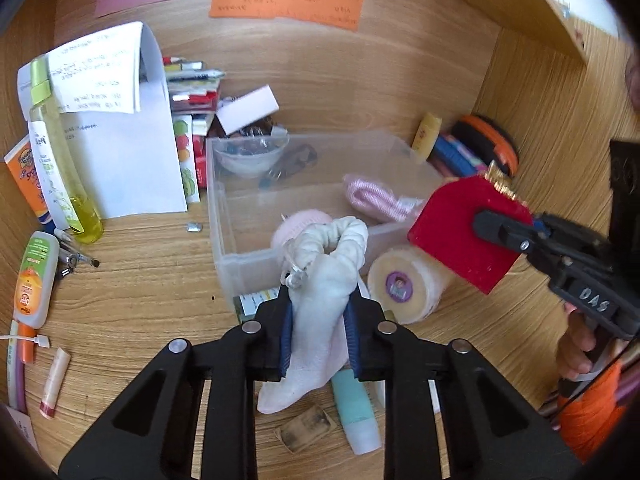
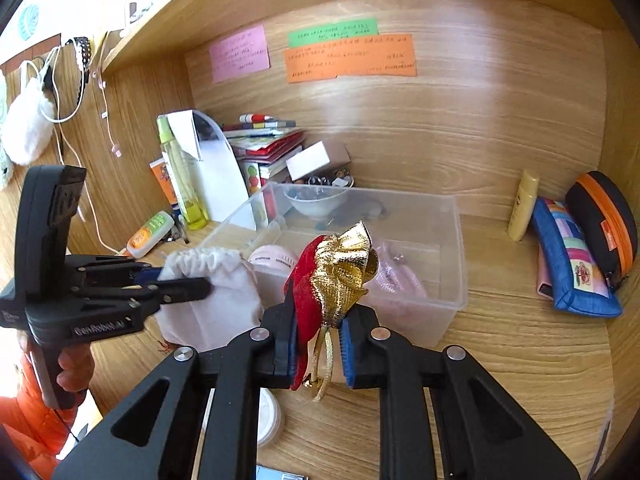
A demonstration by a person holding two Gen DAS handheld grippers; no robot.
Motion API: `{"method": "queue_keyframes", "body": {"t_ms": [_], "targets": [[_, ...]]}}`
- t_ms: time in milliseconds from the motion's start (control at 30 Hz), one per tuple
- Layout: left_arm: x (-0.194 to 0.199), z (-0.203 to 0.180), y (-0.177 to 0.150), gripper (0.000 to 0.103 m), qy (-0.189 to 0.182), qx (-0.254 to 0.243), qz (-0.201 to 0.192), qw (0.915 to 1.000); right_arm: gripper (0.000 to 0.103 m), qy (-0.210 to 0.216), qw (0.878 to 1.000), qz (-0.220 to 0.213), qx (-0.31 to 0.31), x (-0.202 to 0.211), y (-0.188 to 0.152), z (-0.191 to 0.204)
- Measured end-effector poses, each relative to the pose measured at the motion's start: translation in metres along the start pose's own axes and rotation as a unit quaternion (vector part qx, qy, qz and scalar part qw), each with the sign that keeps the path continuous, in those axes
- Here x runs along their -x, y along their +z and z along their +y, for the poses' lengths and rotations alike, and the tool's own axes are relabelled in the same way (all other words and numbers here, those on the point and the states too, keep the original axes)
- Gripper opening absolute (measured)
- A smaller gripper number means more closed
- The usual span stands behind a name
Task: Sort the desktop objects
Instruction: 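Lift the pouch and red bag and carry both over the clear bin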
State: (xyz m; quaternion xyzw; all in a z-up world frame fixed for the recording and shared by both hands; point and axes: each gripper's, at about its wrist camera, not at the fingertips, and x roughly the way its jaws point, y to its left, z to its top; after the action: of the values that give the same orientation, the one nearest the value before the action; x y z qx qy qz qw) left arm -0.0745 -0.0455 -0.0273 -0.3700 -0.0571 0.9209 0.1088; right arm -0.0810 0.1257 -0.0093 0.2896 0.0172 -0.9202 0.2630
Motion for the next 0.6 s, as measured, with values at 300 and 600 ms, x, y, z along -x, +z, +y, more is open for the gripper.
{"method": "queue_keyframes", "body": {"t_ms": [300, 600], "targets": [[0.038, 0.02, 0.009, 0.021, 0.023, 0.036, -0.046, 0.998, 0.015, -0.025, 0.999, -0.032, -0.016, 0.012, 0.013, -0.011], [0.064, 0.047, 0.021, 0.022, 0.062, 0.066, -0.086, 0.9922, 0.015, -0.057, 0.997, -0.051, -0.024, 0.015, 0.028, -0.027]]}}
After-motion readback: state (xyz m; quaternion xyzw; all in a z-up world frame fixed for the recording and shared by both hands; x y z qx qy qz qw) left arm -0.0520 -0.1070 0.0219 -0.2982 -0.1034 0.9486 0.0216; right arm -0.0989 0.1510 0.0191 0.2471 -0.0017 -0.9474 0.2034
